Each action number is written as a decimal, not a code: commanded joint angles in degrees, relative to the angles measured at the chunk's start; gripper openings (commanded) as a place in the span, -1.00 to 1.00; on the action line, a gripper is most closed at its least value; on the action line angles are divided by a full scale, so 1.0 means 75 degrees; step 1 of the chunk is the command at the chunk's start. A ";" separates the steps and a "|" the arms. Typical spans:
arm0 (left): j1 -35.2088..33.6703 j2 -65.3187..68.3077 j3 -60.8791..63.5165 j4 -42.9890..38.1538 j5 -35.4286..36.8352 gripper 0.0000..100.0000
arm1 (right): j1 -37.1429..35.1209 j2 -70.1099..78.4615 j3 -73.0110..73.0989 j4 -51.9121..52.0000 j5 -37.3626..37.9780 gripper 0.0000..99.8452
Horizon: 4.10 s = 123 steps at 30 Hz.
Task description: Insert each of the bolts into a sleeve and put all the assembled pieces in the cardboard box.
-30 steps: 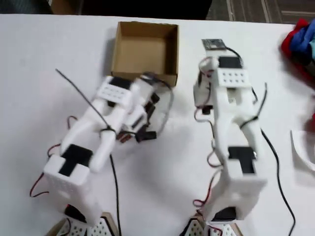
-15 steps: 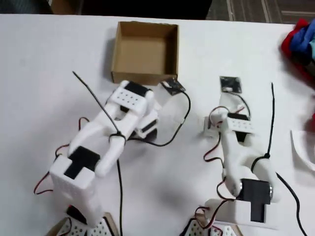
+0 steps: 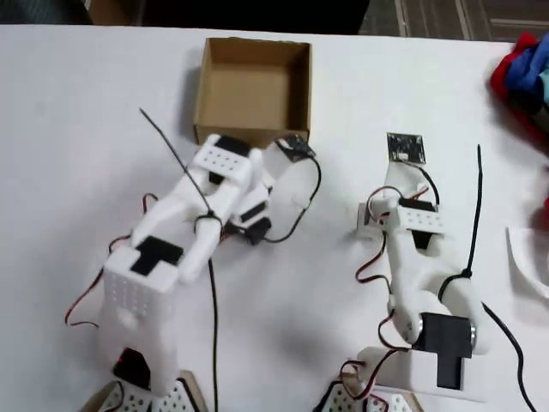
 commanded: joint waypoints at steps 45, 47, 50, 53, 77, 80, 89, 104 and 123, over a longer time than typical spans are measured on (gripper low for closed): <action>-0.0129 0.0551 -0.1541 0.1313 -0.0399 -0.81 | -0.0311 -0.0416 -0.0012 -0.0287 -0.0059 -0.96; -0.0141 0.0563 -0.1541 0.1289 -0.0399 -0.90 | -0.0299 -0.0416 -0.0012 -0.0287 -0.0059 -0.96; -0.0199 0.0551 -0.1541 0.1266 -0.0399 -0.95 | -0.0287 -0.0428 -0.0012 -0.0287 -0.0059 -0.96; -0.0281 0.0492 -0.1565 0.1301 -0.0399 -0.95 | -0.0287 -0.0428 -0.0012 -0.0287 -0.0059 -0.96; -0.1500 0.0457 -0.1999 0.2168 -0.0434 -0.61 | -0.0322 -0.0428 -0.0012 -0.0299 -0.0059 -0.96; -0.1465 0.0457 -0.2409 0.2426 -0.0387 -0.53 | -0.0322 -0.0428 -0.0012 -0.0287 -0.0059 -0.96; -0.1242 0.0551 -0.3276 0.3446 -0.0387 -0.60 | -0.0322 -0.0463 -0.0012 -0.0287 -0.0059 -0.96; -0.0949 0.0551 -0.1237 0.1688 -0.0387 -0.60 | -0.0322 -0.0428 -0.0012 -0.0334 -0.0059 -0.96; -0.0973 0.0551 -0.1295 0.0961 -0.0070 -0.95 | -0.0322 -0.0428 -0.0012 -0.0334 -0.0059 -0.96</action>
